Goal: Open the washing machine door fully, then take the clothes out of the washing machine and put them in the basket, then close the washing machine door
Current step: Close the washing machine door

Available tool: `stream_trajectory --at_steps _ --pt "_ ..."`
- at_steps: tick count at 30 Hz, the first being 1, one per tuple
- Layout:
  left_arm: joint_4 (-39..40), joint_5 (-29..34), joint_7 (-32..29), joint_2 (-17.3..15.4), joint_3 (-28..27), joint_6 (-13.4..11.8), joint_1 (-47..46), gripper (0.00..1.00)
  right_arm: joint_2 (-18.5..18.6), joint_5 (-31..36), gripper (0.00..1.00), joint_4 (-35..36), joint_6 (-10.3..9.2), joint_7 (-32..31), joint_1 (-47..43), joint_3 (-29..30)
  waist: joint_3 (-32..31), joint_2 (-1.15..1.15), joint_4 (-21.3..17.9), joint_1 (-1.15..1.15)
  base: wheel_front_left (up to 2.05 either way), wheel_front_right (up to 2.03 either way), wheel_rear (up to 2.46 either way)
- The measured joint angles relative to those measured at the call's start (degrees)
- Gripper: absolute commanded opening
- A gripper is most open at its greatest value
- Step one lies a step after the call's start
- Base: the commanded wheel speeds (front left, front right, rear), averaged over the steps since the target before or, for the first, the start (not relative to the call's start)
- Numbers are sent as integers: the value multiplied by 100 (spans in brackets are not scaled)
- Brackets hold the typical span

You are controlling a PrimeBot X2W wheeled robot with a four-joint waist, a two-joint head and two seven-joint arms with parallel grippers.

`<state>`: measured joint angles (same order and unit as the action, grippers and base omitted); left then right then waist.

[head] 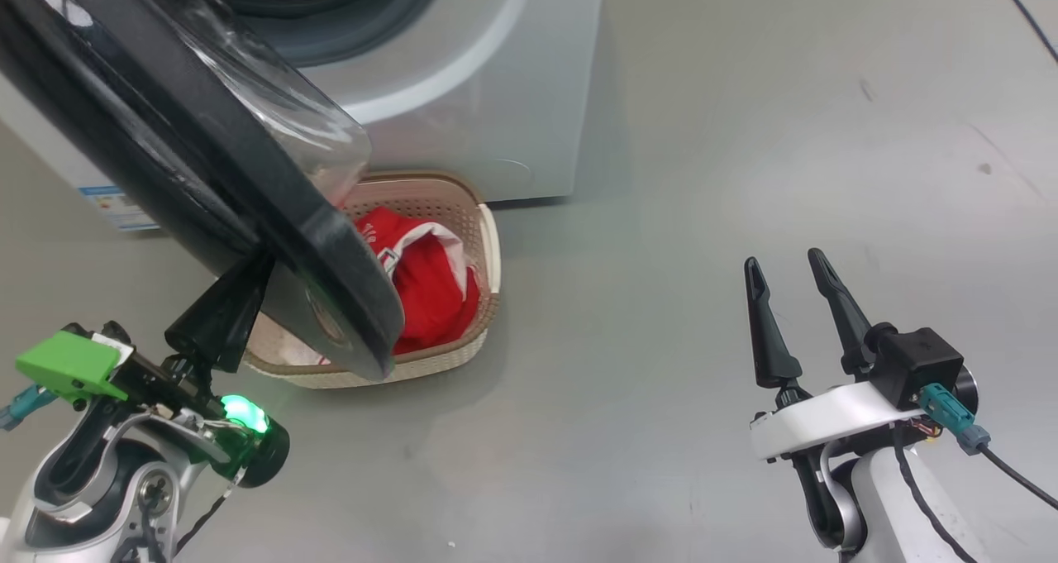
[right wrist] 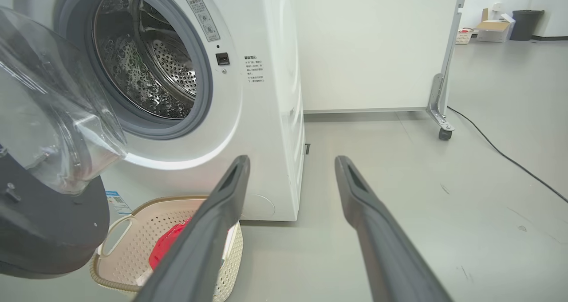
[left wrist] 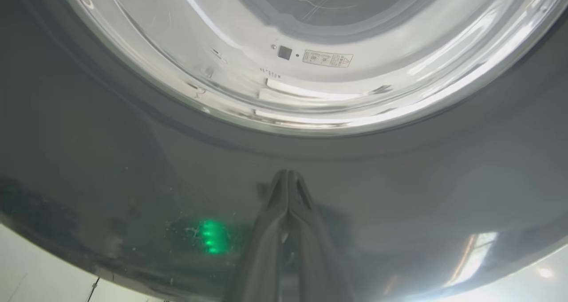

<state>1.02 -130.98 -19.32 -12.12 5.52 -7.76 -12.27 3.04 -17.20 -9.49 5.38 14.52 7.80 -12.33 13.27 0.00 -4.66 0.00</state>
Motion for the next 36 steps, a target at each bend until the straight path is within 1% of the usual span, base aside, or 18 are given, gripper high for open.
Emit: stream_trajectory --at_steps 7,14,22,28,32,36 --pt "-54 -3 136 41 103 0 -168 0 -9 -44 100 45 -1 0 30 14 105 0 -404 0 0 0 0" --pt "-124 -1 288 97 267 0 -375 0 -23 -89 100 82 -9 0 40 25 206 0 -661 0 0 0 0" --pt "-313 25 461 220 390 0 -675 0 -29 -103 100 134 -73 0 48 89 298 0 -773 0 0 0 0" --pt "-442 56 569 226 411 0 -804 0 -32 -142 100 153 -99 0 48 103 325 0 -792 0 0 0 0" --pt "-558 97 569 237 539 0 -871 0 -38 -143 100 202 -146 0 48 237 310 0 -742 0 0 0 0" --pt "-633 246 446 214 750 0 -873 0 -40 -143 100 214 -145 0 48 283 248 0 -645 0 0 0 0"
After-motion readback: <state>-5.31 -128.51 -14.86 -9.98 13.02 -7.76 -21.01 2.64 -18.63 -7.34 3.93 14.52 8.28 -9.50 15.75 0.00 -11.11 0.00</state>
